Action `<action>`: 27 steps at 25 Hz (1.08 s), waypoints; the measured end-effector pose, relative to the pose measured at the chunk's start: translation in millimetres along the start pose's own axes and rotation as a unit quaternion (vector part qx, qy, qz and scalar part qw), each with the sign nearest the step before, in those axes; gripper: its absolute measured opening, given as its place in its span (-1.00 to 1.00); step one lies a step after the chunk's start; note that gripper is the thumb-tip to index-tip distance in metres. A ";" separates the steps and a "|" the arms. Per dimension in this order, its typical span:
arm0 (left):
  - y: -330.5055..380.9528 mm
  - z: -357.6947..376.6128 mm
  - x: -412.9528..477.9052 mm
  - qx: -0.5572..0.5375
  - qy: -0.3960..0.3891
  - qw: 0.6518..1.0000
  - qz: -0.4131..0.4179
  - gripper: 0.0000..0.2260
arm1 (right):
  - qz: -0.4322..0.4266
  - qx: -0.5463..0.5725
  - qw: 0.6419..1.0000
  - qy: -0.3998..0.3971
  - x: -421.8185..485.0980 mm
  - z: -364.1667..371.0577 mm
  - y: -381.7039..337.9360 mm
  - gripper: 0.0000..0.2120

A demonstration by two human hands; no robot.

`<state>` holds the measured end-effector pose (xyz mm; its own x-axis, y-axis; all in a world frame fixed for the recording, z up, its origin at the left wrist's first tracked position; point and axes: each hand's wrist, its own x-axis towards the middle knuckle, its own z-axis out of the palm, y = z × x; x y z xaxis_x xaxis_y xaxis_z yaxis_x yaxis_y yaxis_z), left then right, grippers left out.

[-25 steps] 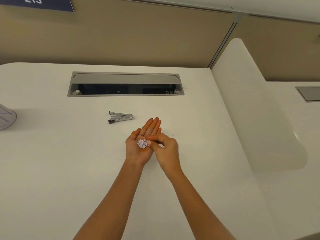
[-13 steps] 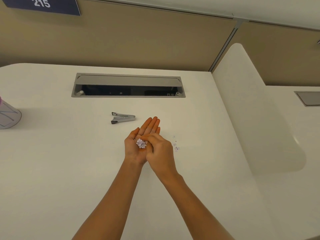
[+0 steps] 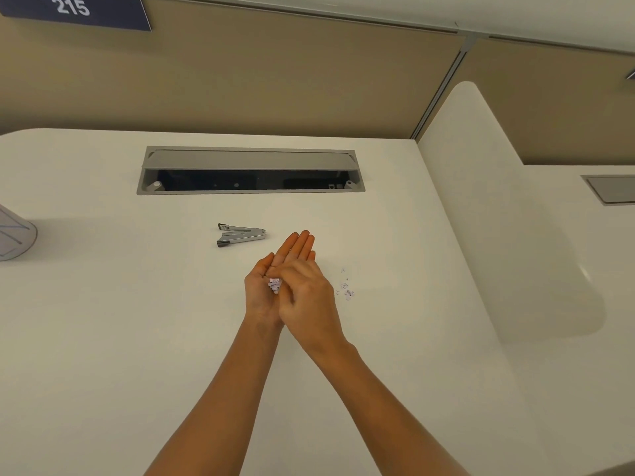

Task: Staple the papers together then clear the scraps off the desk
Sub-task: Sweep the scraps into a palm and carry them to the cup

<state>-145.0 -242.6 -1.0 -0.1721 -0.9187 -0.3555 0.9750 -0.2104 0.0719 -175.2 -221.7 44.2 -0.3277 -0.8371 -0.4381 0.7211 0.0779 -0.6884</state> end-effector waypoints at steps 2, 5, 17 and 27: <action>1.2 3.1 0.2 -0.020 0.008 1.000 0.007 -0.54 | -0.260 -0.349 0.891 -0.131 19.3 -14.9 -27.0 -0.70; 3.8 6.7 -2.2 -0.029 0.006 0.999 0.014 -0.58 | -0.215 -0.498 0.827 -0.147 54.5 -40.0 -74.3 -0.77; 6.5 11.9 -7.8 -0.032 0.011 0.999 0.013 -0.53 | -0.309 -0.775 0.502 -0.228 113.2 -110.3 -49.6 -0.61; 5.1 15.2 -17.1 -0.021 0.001 1.000 0.019 -0.59 | -0.379 -0.786 0.394 -0.289 76.0 -151.8 -56.1 -0.40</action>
<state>-139.2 -233.0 19.6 -0.1344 -0.9253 -0.3545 0.9859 -0.1607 0.0459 -333.2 -207.5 -38.2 0.4368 -0.8903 0.1287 -0.8676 -0.4547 -0.2012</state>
